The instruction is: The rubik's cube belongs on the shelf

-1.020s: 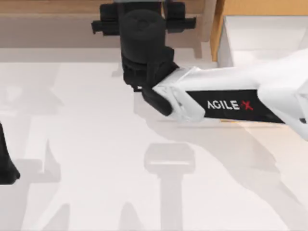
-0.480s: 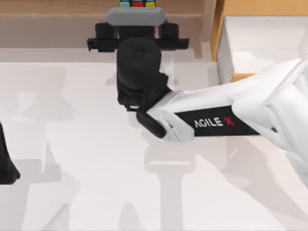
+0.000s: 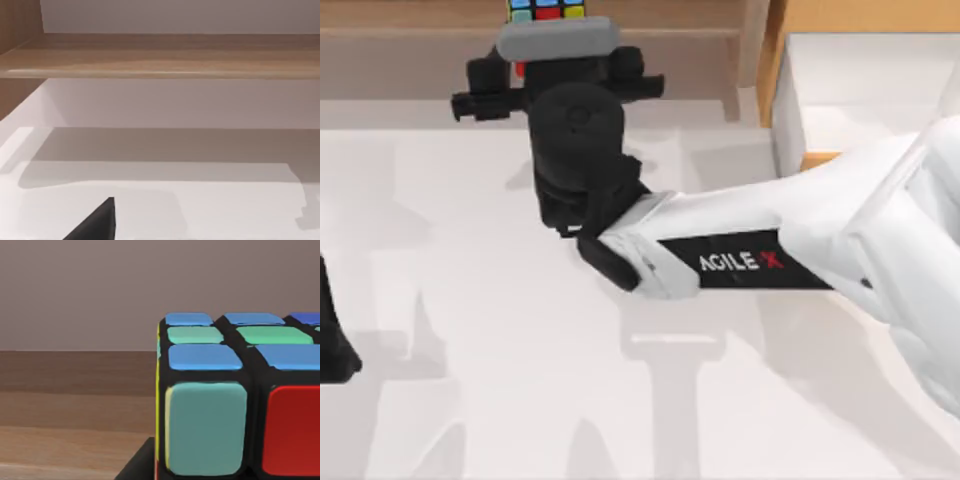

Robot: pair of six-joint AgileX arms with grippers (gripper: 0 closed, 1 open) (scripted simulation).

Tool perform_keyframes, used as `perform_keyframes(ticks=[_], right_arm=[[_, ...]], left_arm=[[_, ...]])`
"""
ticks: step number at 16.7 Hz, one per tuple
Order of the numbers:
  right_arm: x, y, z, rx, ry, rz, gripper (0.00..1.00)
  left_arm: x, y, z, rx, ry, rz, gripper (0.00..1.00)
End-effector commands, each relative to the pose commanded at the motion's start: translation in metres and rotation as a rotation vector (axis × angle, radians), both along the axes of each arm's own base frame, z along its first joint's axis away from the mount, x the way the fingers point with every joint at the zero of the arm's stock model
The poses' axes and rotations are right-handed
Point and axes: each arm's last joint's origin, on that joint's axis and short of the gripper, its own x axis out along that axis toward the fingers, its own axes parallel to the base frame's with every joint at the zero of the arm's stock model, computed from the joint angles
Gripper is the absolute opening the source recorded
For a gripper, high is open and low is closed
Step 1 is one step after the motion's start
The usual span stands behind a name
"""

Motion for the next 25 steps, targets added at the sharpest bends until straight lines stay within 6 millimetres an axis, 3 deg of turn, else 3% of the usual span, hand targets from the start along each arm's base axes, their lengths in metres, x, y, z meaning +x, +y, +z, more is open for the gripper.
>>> perform_keyframes(ticks=[4, 7, 12, 17, 25], right_arm=[[0.017, 0.017, 0.018, 0.090, -0.026, 0.104, 0.00], [0.048, 0.012, 0.030, 0.100, -0.049, 0.047, 0.00], [0.102, -0.024, 0.007, -0.036, -0.001, -0.179, 0.00], [0.104, -0.027, 0.004, -0.049, 0.006, -0.192, 0.00], [0.104, -0.027, 0.004, -0.049, 0.006, -0.192, 0.60]], left_arm=[[0.000, 0.000, 0.000, 0.000, 0.000, 0.000, 1.00], [0.000, 0.000, 0.000, 0.000, 0.000, 0.000, 1.00], [0.000, 0.000, 0.000, 0.000, 0.000, 0.000, 1.00], [0.000, 0.000, 0.000, 0.000, 0.000, 0.000, 1.00], [0.000, 0.000, 0.000, 0.000, 0.000, 0.000, 1.00]])
